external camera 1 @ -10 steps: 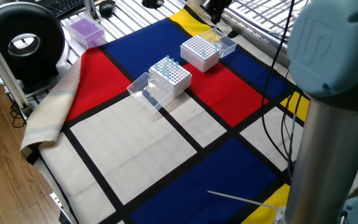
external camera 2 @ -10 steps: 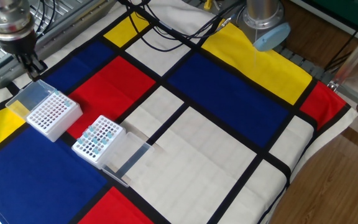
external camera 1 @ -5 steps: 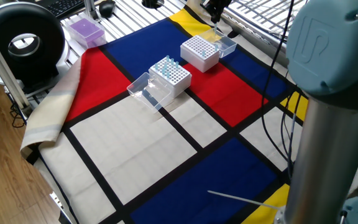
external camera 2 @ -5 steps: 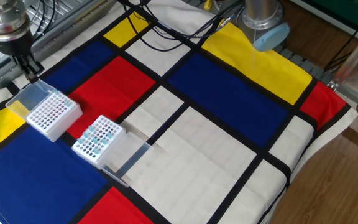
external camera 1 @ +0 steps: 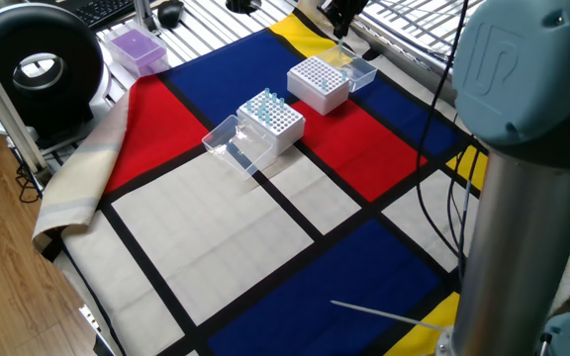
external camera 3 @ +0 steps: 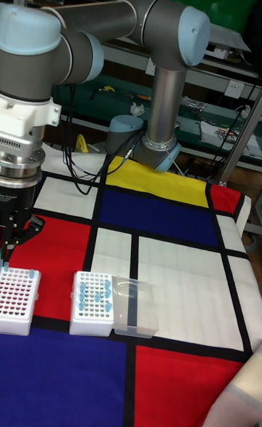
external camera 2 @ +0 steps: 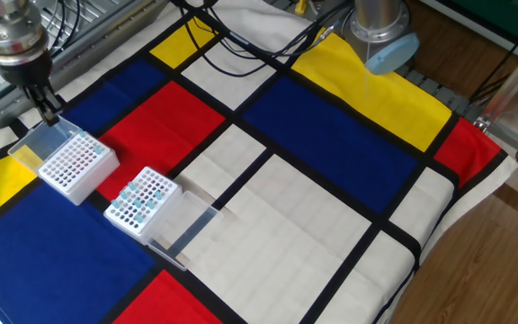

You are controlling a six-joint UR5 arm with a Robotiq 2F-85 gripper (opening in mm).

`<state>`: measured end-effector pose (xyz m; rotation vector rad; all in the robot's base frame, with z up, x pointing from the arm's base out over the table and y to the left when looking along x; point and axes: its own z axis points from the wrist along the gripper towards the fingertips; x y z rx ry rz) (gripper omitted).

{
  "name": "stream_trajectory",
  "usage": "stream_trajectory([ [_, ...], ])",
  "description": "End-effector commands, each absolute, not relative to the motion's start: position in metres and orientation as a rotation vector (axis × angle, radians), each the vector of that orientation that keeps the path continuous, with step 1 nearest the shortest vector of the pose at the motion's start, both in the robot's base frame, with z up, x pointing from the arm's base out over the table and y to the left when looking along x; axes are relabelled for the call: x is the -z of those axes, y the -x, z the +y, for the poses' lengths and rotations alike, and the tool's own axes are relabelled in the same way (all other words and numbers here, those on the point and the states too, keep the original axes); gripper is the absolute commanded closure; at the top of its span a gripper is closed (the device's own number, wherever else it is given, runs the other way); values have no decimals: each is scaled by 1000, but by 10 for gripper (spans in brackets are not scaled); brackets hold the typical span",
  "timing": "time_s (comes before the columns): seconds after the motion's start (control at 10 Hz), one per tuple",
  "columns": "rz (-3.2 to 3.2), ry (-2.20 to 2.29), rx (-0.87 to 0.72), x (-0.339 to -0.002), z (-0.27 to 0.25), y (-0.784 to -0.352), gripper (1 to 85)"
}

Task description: Transfer all medium pipette tips from one holder to another

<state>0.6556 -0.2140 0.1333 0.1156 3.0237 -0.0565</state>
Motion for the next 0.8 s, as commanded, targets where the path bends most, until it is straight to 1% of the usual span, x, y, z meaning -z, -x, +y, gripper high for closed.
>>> stream_trajectory([
  [0.0, 3004, -119, 36, -123, -214, -657, 777],
  [0.7, 3003, -138, 28, -120, -214, -647, 787],
])
